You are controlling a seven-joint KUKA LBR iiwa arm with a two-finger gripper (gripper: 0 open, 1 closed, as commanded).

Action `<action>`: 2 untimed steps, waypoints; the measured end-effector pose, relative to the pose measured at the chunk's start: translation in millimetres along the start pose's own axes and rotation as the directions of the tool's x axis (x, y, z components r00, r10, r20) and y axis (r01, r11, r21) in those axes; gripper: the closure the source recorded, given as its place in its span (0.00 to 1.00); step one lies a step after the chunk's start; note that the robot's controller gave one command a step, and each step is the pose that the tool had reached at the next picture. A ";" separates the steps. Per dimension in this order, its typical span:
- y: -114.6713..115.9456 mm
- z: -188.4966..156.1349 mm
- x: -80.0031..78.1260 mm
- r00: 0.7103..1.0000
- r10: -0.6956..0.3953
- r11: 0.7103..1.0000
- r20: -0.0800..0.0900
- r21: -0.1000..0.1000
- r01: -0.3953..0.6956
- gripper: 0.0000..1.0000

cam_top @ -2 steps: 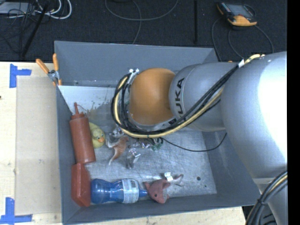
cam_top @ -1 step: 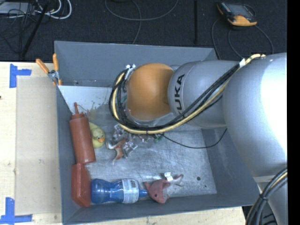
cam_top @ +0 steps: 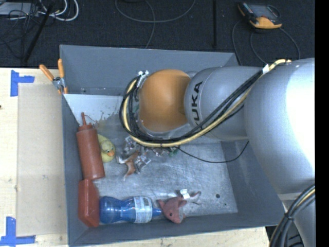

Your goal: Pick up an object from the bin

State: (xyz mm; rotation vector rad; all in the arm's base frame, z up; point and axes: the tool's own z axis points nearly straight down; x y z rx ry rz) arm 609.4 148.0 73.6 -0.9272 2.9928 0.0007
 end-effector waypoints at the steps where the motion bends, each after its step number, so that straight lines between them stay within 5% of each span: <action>1: 0.3 -4.0 0.7 1.000 0.001 1.000 -0.003 -0.001 -0.001 1.00; 2: 1.0 -12.8 1.5 1.000 0.001 1.000 -0.007 -0.002 -0.001 1.00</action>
Offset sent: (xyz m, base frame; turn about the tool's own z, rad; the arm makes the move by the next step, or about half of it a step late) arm -0.0001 0.0001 0.0062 0.0000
